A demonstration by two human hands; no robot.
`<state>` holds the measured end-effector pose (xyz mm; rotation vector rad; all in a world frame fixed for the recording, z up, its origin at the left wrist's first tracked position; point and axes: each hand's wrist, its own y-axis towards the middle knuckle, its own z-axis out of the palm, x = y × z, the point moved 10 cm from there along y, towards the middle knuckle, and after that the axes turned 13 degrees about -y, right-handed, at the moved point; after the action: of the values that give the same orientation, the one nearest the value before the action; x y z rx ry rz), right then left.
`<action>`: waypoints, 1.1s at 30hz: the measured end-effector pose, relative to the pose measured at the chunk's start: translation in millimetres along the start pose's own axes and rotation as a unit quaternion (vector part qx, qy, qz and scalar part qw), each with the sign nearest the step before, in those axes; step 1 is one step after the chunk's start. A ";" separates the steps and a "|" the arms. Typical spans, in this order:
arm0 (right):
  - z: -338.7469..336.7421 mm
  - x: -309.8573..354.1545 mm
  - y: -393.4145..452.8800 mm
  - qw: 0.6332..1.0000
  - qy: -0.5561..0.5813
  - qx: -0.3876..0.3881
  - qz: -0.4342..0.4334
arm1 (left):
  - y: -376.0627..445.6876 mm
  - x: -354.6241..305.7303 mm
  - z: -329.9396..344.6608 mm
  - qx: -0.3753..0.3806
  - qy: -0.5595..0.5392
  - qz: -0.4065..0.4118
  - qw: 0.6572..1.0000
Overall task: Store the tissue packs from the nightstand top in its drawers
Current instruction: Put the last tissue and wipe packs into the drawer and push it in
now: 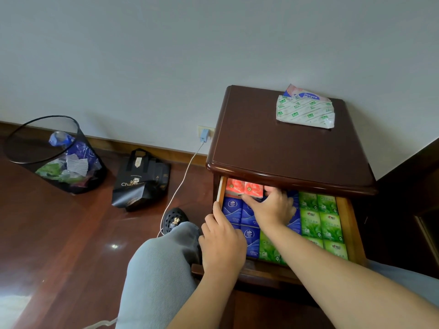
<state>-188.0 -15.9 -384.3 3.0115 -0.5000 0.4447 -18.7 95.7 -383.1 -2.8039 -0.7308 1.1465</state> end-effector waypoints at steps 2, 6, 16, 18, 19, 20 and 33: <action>0.1 -1.1 -2.8 1.000 -0.010 0.014 0.005 | 0.0 1.0 1.6 0.001 -0.002 -0.003 1.000; -12.0 -10.0 -15.5 0.999 -0.009 0.051 0.004 | -3.9 -14.6 -16.2 -0.061 0.021 0.046 0.997; -142.6 -19.2 35.5 0.952 0.126 -0.120 -0.250 | 68.1 -150.6 -16.7 -0.026 0.024 0.256 0.966; -140.5 -31.7 63.9 0.964 0.098 -0.097 -0.226 | 90.0 -157.0 12.8 0.061 0.065 0.205 0.975; -132.2 -39.3 77.4 0.973 0.074 -0.067 -0.207 | 97.8 -156.5 26.7 0.094 0.095 0.183 0.974; -124.0 -46.6 89.5 0.981 0.050 -0.038 -0.184 | 104.0 -155.9 37.4 0.110 0.127 0.173 0.970; -95.3 -15.2 228.4 0.983 -0.021 -0.082 -0.164 | 171.6 -185.4 56.2 0.031 0.187 0.194 0.962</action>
<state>-301.8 -217.5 -295.6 2.8691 -0.0350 0.3001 -100.2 -145.4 -335.9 -3.0533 -0.1153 0.6104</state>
